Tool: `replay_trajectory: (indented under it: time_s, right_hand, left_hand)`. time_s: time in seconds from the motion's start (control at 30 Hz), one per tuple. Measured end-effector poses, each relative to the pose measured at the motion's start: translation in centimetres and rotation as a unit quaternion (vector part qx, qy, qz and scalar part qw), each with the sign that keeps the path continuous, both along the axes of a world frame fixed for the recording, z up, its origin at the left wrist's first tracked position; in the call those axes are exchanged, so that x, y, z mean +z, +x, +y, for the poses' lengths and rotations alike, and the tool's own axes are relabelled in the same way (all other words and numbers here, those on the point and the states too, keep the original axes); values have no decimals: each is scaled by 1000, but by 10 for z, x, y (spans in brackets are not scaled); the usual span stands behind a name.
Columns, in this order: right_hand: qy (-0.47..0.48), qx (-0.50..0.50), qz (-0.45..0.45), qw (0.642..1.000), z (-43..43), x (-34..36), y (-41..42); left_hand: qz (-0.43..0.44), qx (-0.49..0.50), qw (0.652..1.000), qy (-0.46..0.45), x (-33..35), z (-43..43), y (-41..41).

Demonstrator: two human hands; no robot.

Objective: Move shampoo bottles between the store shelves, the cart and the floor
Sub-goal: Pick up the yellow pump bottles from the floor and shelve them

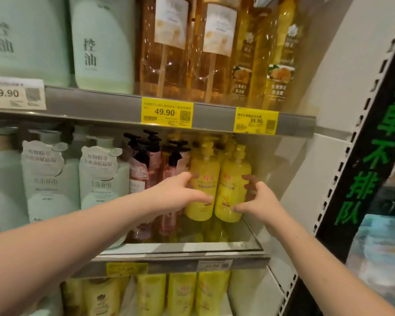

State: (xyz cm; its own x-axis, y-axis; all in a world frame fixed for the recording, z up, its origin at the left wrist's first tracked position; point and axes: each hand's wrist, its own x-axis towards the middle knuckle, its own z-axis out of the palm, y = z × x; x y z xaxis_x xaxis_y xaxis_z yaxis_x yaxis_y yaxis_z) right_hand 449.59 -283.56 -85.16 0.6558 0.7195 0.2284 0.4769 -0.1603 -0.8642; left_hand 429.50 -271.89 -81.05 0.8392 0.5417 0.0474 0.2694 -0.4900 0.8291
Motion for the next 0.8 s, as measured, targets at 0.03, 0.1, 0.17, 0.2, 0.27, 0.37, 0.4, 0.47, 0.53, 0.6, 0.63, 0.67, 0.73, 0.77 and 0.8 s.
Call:
replay_trajectory:
  time_s: [0.03, 0.1, 0.17, 0.2, 0.27, 0.37, 0.4, 0.47, 0.53, 0.6, 0.63, 0.67, 0.73, 0.77, 0.8]
  right_hand:
    - [4, -7, -7, 1000, 5, 0, 7]
    - [27, -20, -2, 999, 12, 0, 20]
    - [40, -44, 28, 998, 19, 1, 34]
    - [44, -51, 47, 997, 24, 2, 41]
    - [37, -64, 68, 995, 36, 1, 50]
    - [11, -78, 63, 995, 49, 4, 58]
    - [9, -80, 60, 995, 52, 5, 59]
    - [29, -69, 63, 995, 59, 4, 64]
    - [52, -59, 62, 995, 65, 0, 67]
    - [71, -60, 71, 993, 69, -5, 68]
    - [75, -58, 73, 993, 70, -6, 68]
    - [74, -56, 71, 993, 70, -7, 68]
    - [74, -54, 66, 994, 69, -8, 70]
    - [76, -54, 63, 994, 69, -9, 69]
    - [77, -58, 59, 994, 69, -10, 69]
  left_hand:
    - [12, 11, 999, 37, 2, 0, 8]
    - [55, 32, 991, 121, 6, 1, 27]
    - [110, 56, 969, 214, 12, -1, 43]
    - [130, 67, 958, 246, 15, -2, 51]
    - [140, 103, 944, 280, 18, -2, 71]
    - [156, 174, 924, 303, 16, 5, 99]
    - [155, 187, 922, 301, 14, 9, 106]
    - [140, 201, 929, 276, 9, 16, 113]
    - [132, 192, 933, 276, 6, 19, 116]
    - [126, 178, 937, 271, 3, 24, 119]
    - [123, 170, 940, 268, 2, 26, 120]
    - [118, 164, 943, 262, 1, 27, 121]
    - [104, 151, 949, 258, 2, 29, 122]
    - [98, 145, 951, 256, 2, 29, 122]
    - [94, 140, 953, 251, 3, 29, 121]
